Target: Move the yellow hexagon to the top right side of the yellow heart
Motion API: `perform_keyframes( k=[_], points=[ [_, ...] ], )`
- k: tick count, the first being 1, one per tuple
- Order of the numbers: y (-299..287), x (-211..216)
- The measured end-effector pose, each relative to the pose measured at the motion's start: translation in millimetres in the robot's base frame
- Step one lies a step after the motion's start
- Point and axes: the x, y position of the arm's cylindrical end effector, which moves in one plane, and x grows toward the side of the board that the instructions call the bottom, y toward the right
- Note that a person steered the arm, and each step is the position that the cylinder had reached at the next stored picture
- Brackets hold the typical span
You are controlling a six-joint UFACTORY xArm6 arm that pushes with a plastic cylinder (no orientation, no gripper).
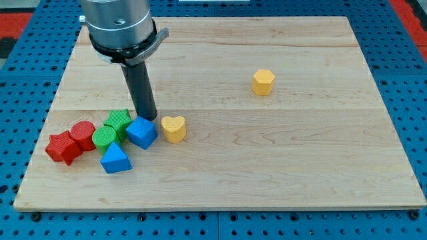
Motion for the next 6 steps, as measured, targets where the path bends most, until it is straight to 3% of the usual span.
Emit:
perform_keyframes(
  k=[1,2,3,4,6],
  points=[
    [85.0,-25.6],
    [194.6,-25.2],
    [281.9,-66.2],
    [227.4,-98.8],
    [44.2,-38.1]
  ],
)
